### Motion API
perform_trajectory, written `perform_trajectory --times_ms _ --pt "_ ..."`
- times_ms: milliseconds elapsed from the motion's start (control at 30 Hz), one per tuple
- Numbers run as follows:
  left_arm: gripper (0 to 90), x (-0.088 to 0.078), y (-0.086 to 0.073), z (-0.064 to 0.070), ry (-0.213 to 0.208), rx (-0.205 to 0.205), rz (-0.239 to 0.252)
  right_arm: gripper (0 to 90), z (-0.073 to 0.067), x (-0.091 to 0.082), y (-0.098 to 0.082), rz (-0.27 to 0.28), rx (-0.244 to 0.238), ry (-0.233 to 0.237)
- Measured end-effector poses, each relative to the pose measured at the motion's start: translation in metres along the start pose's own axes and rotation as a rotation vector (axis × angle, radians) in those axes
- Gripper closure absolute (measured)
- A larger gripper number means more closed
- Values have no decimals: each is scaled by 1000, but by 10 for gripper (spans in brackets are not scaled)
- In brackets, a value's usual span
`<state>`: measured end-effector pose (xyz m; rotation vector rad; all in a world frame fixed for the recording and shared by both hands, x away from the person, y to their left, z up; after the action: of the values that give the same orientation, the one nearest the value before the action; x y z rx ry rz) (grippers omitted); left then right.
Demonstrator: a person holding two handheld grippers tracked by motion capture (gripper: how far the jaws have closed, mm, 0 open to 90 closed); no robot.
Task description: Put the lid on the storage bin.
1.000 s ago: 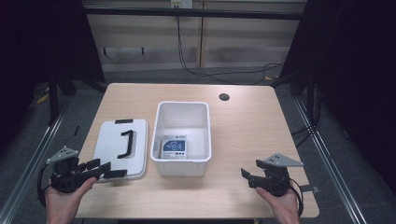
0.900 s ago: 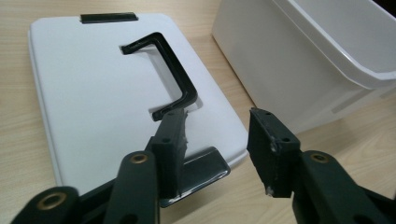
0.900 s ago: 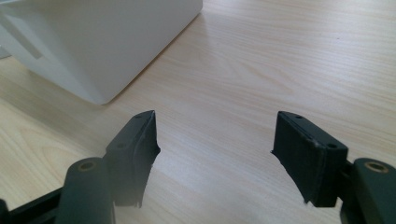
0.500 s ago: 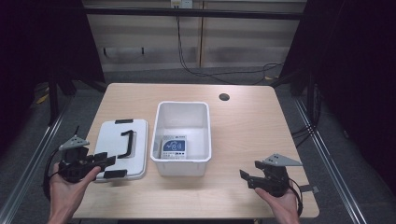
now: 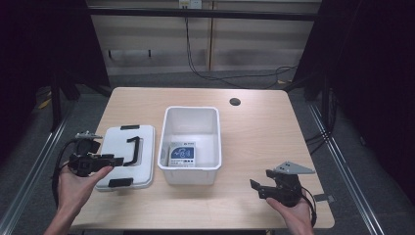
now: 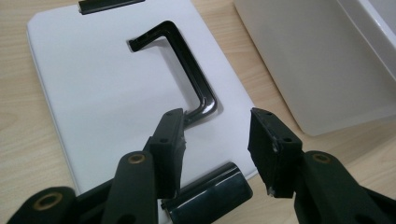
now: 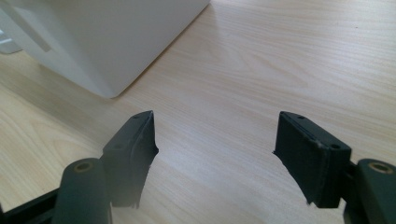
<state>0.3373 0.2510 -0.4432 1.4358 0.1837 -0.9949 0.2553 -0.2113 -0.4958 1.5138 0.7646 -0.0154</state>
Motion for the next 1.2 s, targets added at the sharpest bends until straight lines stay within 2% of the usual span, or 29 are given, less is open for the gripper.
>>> perform_trajectory --times_ms 167,300,400,467,500,533,633,667,733,767,800,900,933,967,1067,1133,1200 --pt "534 4 7 -2 14 -14 -25 285 0 -1 0 0 5 0" --pt "463 13 12 -5 38 -18 -63 286 0 0 -1 -5 0 0" --pt "392 17 13 -4 47 0 -87 286 0 0 -1 -12 -3 1" --pt "391 22 16 -3 54 6 -117 286 -1 0 -1 -12 -5 1" --pt "388 22 16 -3 54 6 -117 286 -1 0 -1 -12 -5 1" --pt "387 25 18 0 56 10 -145 285 -1 0 -1 -14 -4 1" --pt "375 29 21 3 56 17 -163 286 -1 1 -2 -15 -3 4" --pt "369 34 23 6 60 32 -194 285 -1 1 -2 -17 0 4" --pt "373 35 25 6 67 37 -197 285 -1 1 -2 -18 1 5" --pt "377 36 28 5 69 32 -193 286 -1 1 -2 -16 -2 7" --pt "377 40 30 5 70 28 -214 285 -2 0 -2 -18 -6 6" --pt "368 46 30 6 73 20 -234 281 -1 0 -2 -17 -3 7" --pt "369 53 30 6 97 9 -256 280 -1 1 -1 -15 3 6" --pt "371 53 30 6 97 9 -256 280 -1 1 -1 -15 3 6" --pt "372 66 27 6 121 15 -321 280 -1 2 -2 -17 3 11" --pt "372 71 29 3 134 7 -343 279 -2 1 -2 -19 0 15" --pt "353 72 29 5 128 5 -353 279 -1 1 -2 -20 4 16"
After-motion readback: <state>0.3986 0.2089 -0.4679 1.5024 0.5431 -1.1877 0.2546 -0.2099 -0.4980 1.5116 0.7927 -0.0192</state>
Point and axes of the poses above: each handheld gripper's, and its own axes: x roughly forward along the jaws, y roughly out of its top, z roughly to its right, the point moved 7 cm from there along x, roughly forward along the jaws, and after that the axes turned 12 degrees about z, right-handed, at the moved point
